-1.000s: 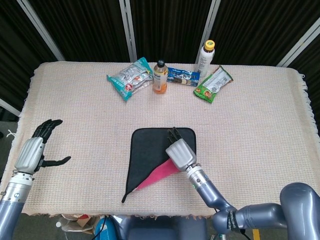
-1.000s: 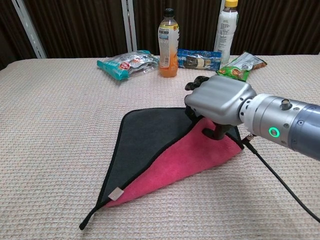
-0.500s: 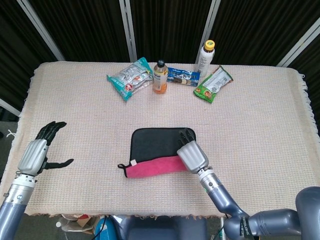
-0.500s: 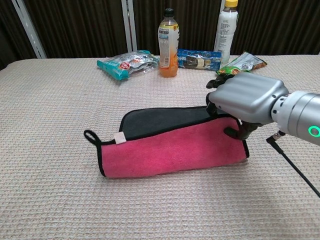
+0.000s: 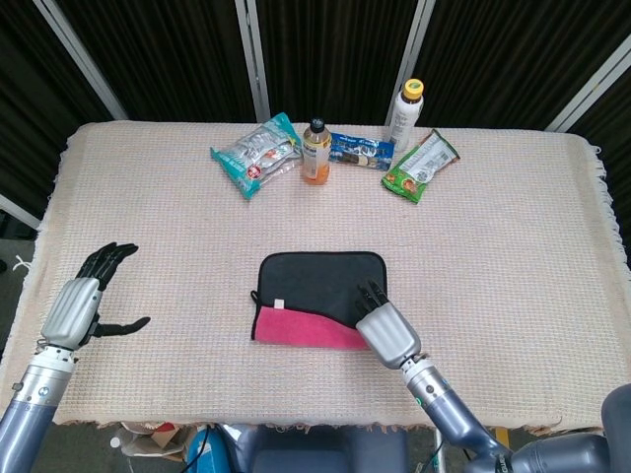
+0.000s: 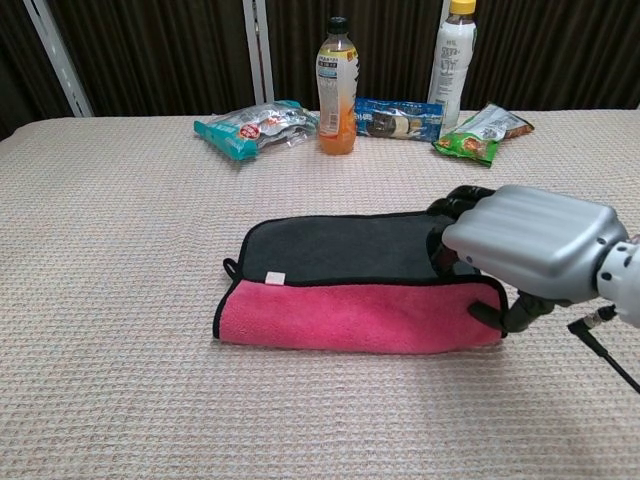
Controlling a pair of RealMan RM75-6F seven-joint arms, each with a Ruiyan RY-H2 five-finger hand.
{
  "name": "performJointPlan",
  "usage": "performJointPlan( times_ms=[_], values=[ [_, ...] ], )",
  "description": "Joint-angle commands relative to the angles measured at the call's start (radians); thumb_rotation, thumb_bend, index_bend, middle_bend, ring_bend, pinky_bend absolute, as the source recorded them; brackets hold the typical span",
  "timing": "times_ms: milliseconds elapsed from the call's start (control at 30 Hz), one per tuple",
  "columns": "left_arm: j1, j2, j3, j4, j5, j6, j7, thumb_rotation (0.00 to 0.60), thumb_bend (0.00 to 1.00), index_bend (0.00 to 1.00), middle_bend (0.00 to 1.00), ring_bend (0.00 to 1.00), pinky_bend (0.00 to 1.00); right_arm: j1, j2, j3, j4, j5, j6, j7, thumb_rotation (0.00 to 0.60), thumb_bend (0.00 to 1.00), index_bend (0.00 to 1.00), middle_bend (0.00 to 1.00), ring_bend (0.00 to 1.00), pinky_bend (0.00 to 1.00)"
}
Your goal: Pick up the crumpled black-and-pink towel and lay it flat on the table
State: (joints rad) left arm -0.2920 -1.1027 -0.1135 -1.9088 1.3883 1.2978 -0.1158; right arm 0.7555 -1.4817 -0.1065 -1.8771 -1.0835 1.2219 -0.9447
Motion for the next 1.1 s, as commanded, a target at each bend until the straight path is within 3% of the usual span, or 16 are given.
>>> performJointPlan(
  times_ms=[33,700,1100],
  values=[
    [0.000,0.001,0.000,0.000,0.001,0.000,-0.003,0.600,0.15,0.10,0.09,0.00,0.00,-0.016,-0.007,-0.014,-0.006,-0.021,0.000,0.010,0.600,0.44,0.76,0.29,0.06,0.04],
    [0.000,0.002,0.004,-0.002,0.004,-0.005,-0.007,0.600,0.15,0.10,0.09,0.00,0.00,-0.098,0.019,-0.078,-0.057,-0.122,-0.007,0.020,0.600,0.44,0.76,0.29,0.06,0.04],
    [0.002,0.005,0.002,-0.003,0.001,-0.003,-0.017,0.600,0.15,0.10,0.09,0.00,0.00,-0.128,0.035,-0.109,-0.073,-0.120,-0.039,-0.004,0.600,0.44,0.72,0.29,0.06,0.04]
  ],
)
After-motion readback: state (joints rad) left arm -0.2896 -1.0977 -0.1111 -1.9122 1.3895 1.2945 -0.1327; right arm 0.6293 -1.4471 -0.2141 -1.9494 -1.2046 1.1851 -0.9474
